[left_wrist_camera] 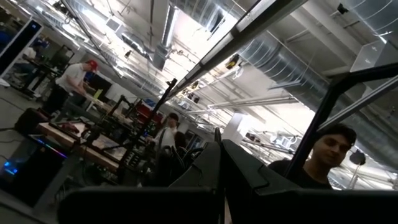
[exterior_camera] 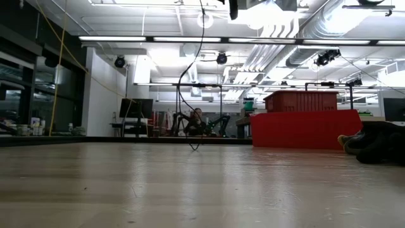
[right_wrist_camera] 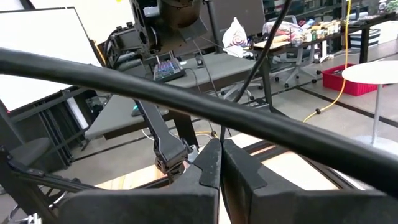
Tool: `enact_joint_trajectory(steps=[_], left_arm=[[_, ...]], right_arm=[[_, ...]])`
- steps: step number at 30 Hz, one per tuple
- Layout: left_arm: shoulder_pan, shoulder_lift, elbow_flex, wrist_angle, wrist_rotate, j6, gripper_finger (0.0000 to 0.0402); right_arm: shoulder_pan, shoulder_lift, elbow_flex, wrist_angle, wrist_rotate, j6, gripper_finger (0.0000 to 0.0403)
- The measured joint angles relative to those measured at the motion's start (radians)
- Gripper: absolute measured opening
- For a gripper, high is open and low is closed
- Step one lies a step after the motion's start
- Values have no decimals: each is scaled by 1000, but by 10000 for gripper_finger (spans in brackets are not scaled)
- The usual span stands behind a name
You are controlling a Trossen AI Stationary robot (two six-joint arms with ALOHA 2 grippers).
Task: Coil cords
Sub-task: Coil the black wire on the spool
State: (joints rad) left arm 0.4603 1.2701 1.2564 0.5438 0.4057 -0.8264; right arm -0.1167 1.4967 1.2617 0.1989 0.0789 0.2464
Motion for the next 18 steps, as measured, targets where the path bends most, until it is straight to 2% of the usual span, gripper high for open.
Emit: enact_joint_trajectory(steps=[18], left_arm=[[0, 2, 0, -1, 3, -27, 3]], right_arm=[[0, 0, 0, 0, -9, 45, 0]])
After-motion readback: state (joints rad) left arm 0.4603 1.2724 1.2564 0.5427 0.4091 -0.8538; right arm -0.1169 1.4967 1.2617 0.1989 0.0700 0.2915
